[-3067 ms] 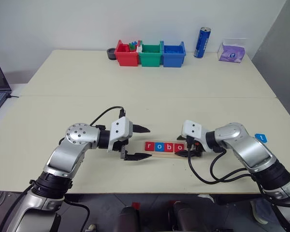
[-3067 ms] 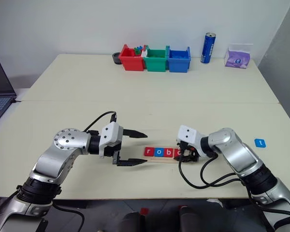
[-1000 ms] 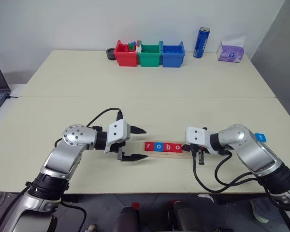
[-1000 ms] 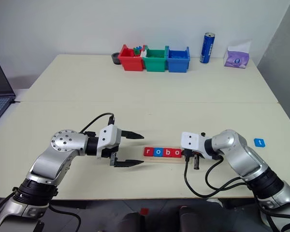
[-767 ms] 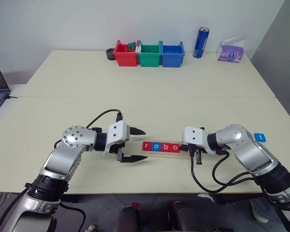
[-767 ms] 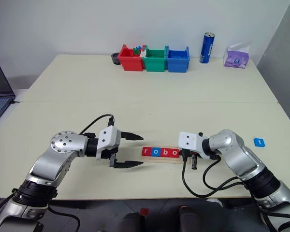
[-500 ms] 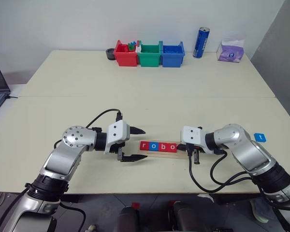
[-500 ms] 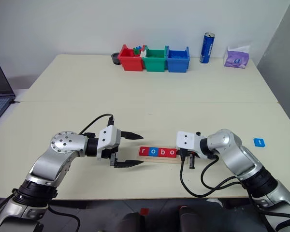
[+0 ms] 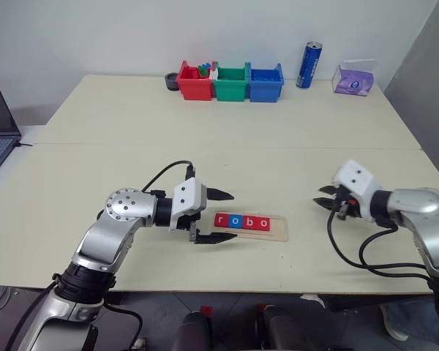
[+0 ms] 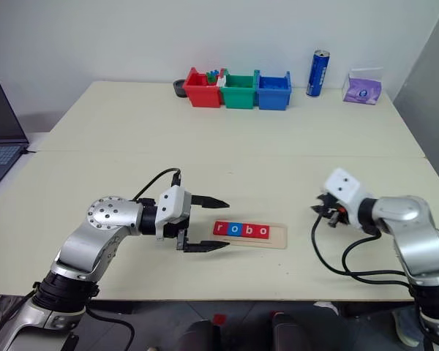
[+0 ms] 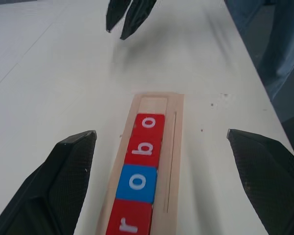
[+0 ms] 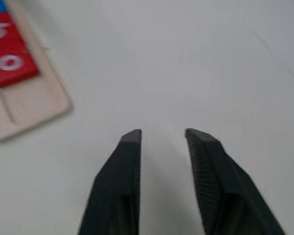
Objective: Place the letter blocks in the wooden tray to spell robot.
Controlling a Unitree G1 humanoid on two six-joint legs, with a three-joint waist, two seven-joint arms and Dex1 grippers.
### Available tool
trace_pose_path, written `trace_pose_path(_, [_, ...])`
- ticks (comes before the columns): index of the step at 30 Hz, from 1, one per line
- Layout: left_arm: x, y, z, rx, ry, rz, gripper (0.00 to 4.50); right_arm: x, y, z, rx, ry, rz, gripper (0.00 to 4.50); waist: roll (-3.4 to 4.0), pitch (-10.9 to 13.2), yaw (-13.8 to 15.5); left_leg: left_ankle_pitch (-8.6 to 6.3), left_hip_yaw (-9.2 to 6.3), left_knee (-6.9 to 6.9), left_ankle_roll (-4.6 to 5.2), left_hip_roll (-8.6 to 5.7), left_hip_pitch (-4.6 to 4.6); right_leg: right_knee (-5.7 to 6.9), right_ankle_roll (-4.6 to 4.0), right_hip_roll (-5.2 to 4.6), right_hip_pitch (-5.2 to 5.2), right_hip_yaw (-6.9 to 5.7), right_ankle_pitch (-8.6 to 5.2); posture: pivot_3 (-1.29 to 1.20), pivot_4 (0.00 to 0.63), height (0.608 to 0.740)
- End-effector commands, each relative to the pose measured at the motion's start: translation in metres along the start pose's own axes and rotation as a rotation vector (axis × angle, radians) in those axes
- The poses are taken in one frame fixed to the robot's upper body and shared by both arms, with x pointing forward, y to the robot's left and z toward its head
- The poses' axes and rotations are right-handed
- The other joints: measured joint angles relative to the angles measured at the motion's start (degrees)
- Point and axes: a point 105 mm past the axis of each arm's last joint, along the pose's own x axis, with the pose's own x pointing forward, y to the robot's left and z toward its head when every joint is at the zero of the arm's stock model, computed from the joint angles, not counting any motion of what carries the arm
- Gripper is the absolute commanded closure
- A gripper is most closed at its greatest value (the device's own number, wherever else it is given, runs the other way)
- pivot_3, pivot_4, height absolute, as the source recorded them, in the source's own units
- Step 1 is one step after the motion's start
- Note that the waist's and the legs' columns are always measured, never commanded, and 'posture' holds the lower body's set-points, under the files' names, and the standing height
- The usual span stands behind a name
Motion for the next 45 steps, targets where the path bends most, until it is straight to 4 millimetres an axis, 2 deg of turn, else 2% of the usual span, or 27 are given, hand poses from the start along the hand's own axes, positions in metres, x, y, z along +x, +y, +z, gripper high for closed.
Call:
trace_pose_path(1, [0.012, -0.003, 0.017, 0.044, -0.039, -0.031, 0.0, -0.021, -0.028, -0.022, 0.126, 0.015, -0.296, 1.84, 0.02, 0.0, 0.06, 0.0, 0.04, 0.0, 0.0, 0.0, 0.0, 0.01, 0.0, 0.0, -0.01, 0.06, 0.0, 0.0, 0.15, 0.74])
trace_pose_path(4, [0.024, -0.001, 0.024, 0.049, -0.049, -0.038, 0.0, -0.037, -0.044, -0.05, 0.265, 0.043, -0.531, 0.73, 0.04, -0.01, -0.03, 0.01, 0.07, 0.0, -0.02, -0.01, 0.02, 0.06, 0.0, 0.0, -0.02, 0.1, 0.0, 0.0, 0.15, 0.74])
trace_pose_path(6, [0.031, 0.0, 0.027, 0.06, -0.052, -0.036, 0.0, -0.044, -0.048, -0.062, 0.317, 0.058, -0.617, 0.05, 0.07, -0.03, -0.2, 0.02, 0.09, 0.01, -0.02, -0.02, 0.04, 0.09, 0.01, 0.0, -0.01, 0.11, 0.0, 0.0, 0.15, 0.74])
trace_pose_path(13, [0.042, 0.001, 0.034, 0.081, -0.065, -0.054, 0.0, -0.058, -0.064, -0.094, 0.463, 0.085, -0.803, 0.05, 0.11, -0.06, -0.77, 0.01, 0.1, -0.02, -0.02, -0.01, 0.09, 0.09, 0.01, 0.07, -0.01, 0.17, 0.0, 0.0, 0.15, 0.74])
trace_pose_path(19, [0.045, 0.002, 0.037, 0.093, -0.073, -0.063, 0.0, -0.038, -0.065, -0.105, 0.54, 0.081, -0.721, 0.05, 0.14, -0.07, -0.82, 0.01, 0.13, -0.02, -0.01, -0.02, 0.09, 0.08, 0.0, 0.07, -0.01, 0.2, 0.0, 0.0, 0.15, 0.74])
trace_pose_path(23, [0.044, 0.002, 0.037, 0.096, -0.071, -0.061, 0.0, -0.029, -0.074, -0.111, 0.566, 0.075, -0.723, 0.05, 0.16, -0.08, -0.81, 0.01, 0.15, -0.02, 0.0, -0.03, 0.11, 0.08, 0.0, 0.07, 0.0, 0.23, 0.0, 0.0, 0.15, 0.74])
trace_pose_path(31, [0.042, 0.005, 0.038, 0.086, -0.077, -0.044, 0.0, -0.025, -0.08, -0.125, 0.704, 0.1, -0.76, 0.05, 0.16, -0.08, -0.72, 0.01, 0.15, -0.02, -0.01, -0.02, 0.11, 0.07, 0.0, 0.06, 0.02, 0.22, 0.01, 0.0, 0.15, 0.74])
trace_pose_path(34, [0.041, 0.006, 0.038, 0.082, -0.077, -0.04, 0.0, -0.025, -0.077, -0.126, 0.754, 0.108, -0.754, 0.64, 0.16, -0.08, -0.68, 0.01, 0.15, -0.01, -0.01, -0.02, 0.11, 0.07, 0.0, 0.05, 0.03, 0.22, 0.01, 0.0, 0.15, 0.74])
trace_pose_path(41, [0.031, 0.012, 0.03, 0.067, -0.049, -0.012, 0.0, -0.026, -0.064, -0.124, 0.771, 0.123, -0.728, 3.05, 0.16, -0.08, -0.33, 0.01, 0.1, -0.01, -0.01, -0.02, 0.08, 0.05, 0.01, 0.04, 0.03, 0.15, 0.0, 0.0, 0.15, 0.74])
trace_pose_path(43, [0.025, 0.014, 0.025, 0.058, -0.031, 0.002, 0.0, -0.025, -0.058, -0.117, 0.761, 0.11, -0.716, 3.06, 0.16, -0.08, -0.37, 0.01, 0.09, -0.02, -0.01, -0.01, 0.07, 0.03, 0.01, 0.04, 0.03, 0.14, 0.0, 0.0, 0.15, 0.74])
trace_pose_path(45, [0.016, 0.015, 0.019, 0.052, -0.006, 0.017, 0.0, -0.022, -0.046, -0.102, 0.747, 0.078, -0.684, 3.06, 0.17, -0.09, -0.5, 0.01, 0.1, -0.03, -0.01, 0.0, 0.07, 0.03, 0.01, 0.05, 0.03, 0.15, 0.0, 0.0, 0.15, 0.74])
